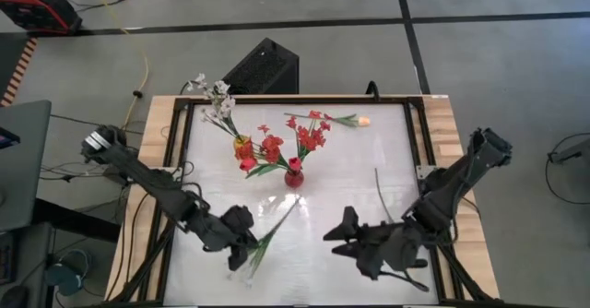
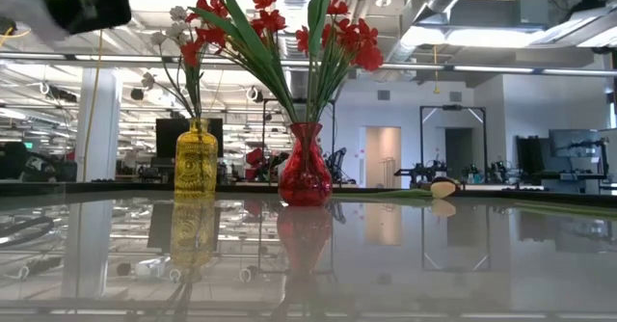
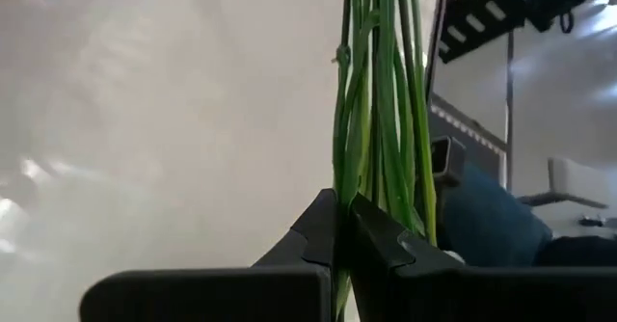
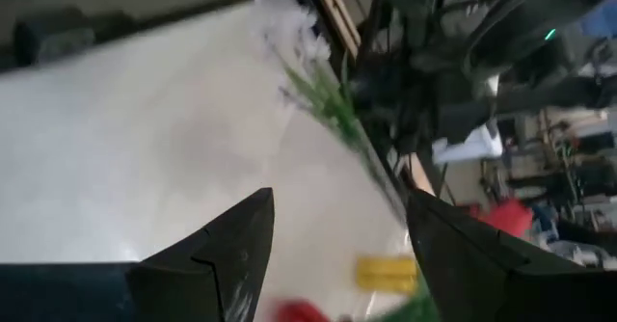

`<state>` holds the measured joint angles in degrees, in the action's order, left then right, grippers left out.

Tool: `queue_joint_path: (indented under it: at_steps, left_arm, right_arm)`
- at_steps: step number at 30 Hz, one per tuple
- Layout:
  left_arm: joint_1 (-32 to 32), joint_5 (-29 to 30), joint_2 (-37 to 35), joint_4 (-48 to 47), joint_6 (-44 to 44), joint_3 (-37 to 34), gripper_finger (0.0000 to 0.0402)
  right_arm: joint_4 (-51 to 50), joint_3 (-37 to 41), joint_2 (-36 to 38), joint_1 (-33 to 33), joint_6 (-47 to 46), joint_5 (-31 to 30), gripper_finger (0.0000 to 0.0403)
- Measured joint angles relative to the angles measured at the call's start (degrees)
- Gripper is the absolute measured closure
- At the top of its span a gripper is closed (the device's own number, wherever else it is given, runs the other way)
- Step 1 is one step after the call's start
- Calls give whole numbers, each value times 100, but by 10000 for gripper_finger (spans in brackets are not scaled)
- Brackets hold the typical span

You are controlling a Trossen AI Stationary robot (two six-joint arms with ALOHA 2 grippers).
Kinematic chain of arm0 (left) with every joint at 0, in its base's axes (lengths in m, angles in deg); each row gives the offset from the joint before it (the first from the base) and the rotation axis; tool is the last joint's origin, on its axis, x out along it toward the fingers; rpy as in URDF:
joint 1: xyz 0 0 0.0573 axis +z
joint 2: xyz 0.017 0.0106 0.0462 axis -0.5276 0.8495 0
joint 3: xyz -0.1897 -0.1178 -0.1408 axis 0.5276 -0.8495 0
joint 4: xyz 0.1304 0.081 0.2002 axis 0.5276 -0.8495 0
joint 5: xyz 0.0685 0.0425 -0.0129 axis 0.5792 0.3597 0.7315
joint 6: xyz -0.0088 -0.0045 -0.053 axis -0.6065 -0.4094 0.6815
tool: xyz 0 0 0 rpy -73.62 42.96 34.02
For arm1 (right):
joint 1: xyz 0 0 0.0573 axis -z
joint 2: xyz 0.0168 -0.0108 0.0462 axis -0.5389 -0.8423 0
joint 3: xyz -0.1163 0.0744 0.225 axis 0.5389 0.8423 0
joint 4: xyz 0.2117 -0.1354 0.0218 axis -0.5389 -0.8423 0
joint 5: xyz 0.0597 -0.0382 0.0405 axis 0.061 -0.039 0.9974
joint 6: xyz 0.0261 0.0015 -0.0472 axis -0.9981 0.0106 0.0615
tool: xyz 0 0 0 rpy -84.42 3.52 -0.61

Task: Sort flowers into vase by color
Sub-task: Put the white flowers into the yellow vase

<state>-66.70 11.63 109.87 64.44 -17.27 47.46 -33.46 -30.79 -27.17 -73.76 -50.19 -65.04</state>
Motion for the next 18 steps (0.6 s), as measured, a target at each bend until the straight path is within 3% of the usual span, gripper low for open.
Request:
queue_joint_path:
  at_steps: [7, 18]
  left_arm:
    - [-190, -430, 875, 870, 324, 0, 401]
    - [-168, -501, 1532, 1454, 728, 7, 401]
  right_arm:
    - [875, 596, -230, 12, -4, 15, 139]
    - [1390, 338, -1647, 403, 4, -179, 139]
